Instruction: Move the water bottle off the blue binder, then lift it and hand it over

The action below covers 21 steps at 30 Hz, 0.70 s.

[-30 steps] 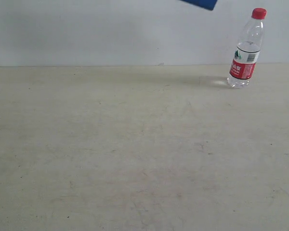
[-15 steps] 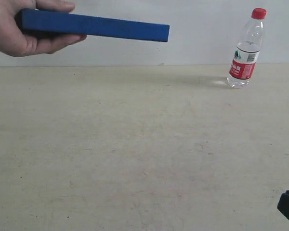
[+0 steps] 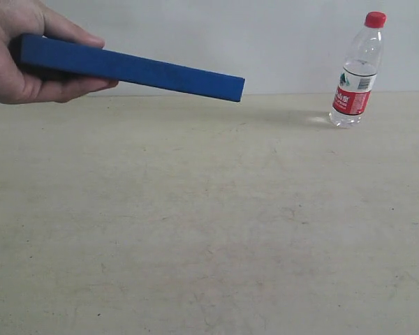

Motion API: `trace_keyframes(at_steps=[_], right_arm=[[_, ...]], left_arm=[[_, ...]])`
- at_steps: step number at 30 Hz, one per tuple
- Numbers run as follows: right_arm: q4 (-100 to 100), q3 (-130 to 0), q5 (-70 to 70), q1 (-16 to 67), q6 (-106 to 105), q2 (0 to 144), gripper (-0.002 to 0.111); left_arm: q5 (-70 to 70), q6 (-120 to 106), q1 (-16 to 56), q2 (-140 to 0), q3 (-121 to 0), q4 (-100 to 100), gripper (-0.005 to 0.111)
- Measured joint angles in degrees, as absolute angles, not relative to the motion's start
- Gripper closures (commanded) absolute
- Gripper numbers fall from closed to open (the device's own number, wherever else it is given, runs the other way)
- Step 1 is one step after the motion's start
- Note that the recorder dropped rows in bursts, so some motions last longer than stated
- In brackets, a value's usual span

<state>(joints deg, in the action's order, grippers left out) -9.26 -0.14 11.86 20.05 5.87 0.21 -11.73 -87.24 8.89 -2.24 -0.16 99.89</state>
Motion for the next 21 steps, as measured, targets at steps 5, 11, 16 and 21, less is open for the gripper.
trace_keyframes(at_steps=[5,11,16,21], right_arm=[[14.6,0.0,13.8,20.0,23.4,0.2,0.107],[7.7,0.0,17.3,20.0,11.7,0.2,0.107],[6.3,0.0,18.6,13.5,12.4,0.2,0.107],[5.6,0.0,18.9,0.5,13.1,0.2,0.107]], left_arm=[[-11.7,-87.2,8.9,-2.2,-0.2,99.9,0.102],[-11.7,-87.2,8.9,-2.2,-0.2,99.9,0.102],[-11.7,-87.2,8.8,-2.2,-0.2,99.9,0.102],[-11.7,-87.2,8.8,-2.2,-0.2,99.9,0.102]])
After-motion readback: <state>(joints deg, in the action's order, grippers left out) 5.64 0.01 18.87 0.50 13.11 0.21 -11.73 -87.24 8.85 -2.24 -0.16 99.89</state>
